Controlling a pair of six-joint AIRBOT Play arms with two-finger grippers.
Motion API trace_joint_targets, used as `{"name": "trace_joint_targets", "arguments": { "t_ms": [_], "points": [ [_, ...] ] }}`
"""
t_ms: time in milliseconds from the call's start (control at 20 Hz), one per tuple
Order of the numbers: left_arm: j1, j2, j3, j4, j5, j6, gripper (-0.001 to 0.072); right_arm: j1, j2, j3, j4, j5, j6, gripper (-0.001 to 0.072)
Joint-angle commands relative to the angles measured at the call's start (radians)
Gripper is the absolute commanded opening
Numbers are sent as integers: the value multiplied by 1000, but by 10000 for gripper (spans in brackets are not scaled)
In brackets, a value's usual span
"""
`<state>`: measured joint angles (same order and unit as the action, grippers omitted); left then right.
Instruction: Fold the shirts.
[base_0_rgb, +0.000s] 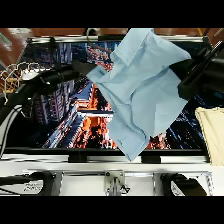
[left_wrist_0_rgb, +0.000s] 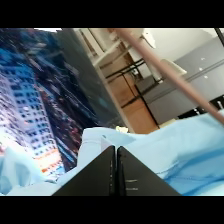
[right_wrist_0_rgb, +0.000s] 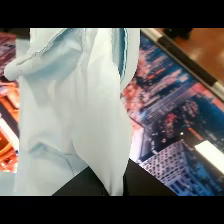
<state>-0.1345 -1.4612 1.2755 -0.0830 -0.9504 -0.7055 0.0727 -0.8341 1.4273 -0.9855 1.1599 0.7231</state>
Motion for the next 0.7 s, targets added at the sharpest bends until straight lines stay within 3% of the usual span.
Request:
{"name": "trace_joint_targets", "arguments": {
  "t_ms": [0,150,300,400,600,650],
  "points": [
    [71,41,0,145,-174,-123,44,-1,0,1,26,40,36,75],
    [3,45,-16,498,-430,-306,44,-1,0,0,27,44,107,75],
    [-148,75,-110,692,-443,-362,44,0,-19,0,26,156,228,75],
    [-258,77,-194,708,-362,-402,44,0,-46,0,26,219,307,74],
    [-406,76,-358,699,-21,-464,53,0,-86,0,21,341,416,75],
    [-417,74,-373,685,18,-463,122,0,-85,0,7,380,425,74]
  ]
}}
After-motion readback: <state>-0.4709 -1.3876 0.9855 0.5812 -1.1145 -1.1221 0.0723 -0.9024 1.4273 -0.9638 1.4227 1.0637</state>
